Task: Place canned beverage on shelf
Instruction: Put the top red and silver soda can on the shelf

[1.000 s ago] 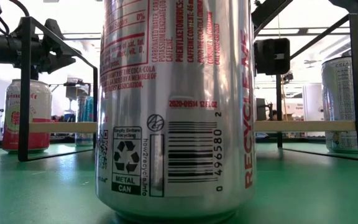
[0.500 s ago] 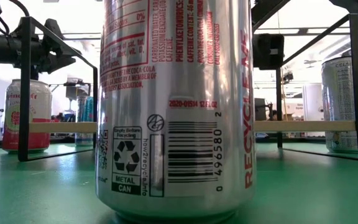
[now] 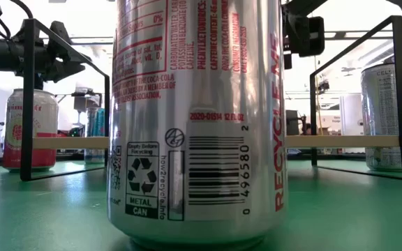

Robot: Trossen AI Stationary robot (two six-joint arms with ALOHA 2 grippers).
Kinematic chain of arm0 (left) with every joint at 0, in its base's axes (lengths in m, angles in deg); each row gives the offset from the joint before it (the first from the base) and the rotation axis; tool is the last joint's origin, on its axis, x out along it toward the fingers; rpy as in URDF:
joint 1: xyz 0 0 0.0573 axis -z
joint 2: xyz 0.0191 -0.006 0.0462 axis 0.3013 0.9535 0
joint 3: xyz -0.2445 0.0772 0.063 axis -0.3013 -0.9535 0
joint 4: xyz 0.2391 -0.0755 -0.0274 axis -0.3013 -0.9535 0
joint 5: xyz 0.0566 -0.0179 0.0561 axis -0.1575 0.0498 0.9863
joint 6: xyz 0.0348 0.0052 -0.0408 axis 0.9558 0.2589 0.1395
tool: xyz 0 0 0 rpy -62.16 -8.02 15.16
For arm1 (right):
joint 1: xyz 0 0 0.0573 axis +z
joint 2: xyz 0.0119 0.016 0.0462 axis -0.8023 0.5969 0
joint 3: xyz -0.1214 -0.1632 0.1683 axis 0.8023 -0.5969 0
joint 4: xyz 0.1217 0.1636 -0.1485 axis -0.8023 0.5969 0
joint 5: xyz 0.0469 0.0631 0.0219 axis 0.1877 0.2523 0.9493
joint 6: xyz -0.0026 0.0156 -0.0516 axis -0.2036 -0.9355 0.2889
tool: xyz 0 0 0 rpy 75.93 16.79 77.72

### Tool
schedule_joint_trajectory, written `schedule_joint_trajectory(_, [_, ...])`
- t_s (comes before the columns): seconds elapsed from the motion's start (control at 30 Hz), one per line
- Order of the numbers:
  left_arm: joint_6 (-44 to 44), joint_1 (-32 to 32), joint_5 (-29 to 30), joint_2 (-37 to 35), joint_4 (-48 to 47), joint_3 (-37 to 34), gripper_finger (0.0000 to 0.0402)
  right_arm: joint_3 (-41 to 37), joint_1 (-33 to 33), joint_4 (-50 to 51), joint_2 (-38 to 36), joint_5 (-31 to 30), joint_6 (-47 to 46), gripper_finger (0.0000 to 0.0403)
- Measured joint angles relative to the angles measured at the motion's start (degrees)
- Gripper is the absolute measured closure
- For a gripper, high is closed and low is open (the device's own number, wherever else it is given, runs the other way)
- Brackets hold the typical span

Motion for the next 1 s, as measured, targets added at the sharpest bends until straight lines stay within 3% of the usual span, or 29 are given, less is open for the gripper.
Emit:
schedule_joint_trajectory(0.13, [0.0, 0.0, 0.0, 0.0, 0.0, 0.0, 0.0264, 0.0, -3.5, -3.7, -1.7, -1.0, -6.5, 0.006])
schedule_joint_trajectory(0.6, [0.0, 0.0, 0.0, 0.0, 0.0, 0.0, 0.0264, 0.0, -15.7, -38.9, 2.6, -16.1, -40.1, 0.0075])
schedule_joint_trajectory(1.0, [0.0, 0.0, 0.0, 0.0, 0.0, 0.0, 0.0264, 0.0, -17.1, -71.4, 12.9, -16.1, -62.6, 0.0075])
